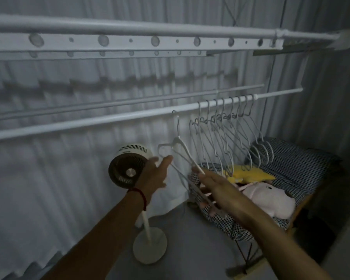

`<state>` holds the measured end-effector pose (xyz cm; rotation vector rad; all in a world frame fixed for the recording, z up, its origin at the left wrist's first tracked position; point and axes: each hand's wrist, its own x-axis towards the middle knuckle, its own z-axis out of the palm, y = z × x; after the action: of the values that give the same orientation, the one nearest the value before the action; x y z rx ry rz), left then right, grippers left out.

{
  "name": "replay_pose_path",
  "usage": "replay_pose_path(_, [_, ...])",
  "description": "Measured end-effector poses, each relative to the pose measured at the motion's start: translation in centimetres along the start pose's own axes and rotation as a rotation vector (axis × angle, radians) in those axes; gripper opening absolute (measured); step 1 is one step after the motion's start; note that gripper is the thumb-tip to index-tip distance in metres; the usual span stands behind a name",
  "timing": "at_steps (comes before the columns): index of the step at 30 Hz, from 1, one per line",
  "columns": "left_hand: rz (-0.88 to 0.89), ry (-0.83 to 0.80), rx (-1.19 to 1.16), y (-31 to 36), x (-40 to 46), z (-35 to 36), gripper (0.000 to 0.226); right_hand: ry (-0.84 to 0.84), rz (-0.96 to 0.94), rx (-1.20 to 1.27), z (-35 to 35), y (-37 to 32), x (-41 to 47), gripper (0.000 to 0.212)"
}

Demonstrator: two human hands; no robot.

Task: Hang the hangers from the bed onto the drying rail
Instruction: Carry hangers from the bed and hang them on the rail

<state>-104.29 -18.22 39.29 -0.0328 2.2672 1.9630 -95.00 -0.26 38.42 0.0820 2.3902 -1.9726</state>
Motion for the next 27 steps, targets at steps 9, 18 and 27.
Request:
replay_pose_path(9, [1.003, 0.332, 0.651, 6.9, 7.6, -5.5, 0.035, 0.120, 0.026, -0.050, -0.8, -6.4, 3.6, 0.046])
replay_pose_path(18, [0.973, 0.362, 1.192, 7.1, 12.9, -7.9, 0.062, 0.189, 0.187, -0.019, 0.7, -6.4, 9.7, 0.050])
replay_pose_path(27, [0.977, 0.305, 1.138, 7.4, 12.7, -8.2, 0.062, 0.196, 0.195, -0.055, 0.4, -4.6, 9.3, 0.046])
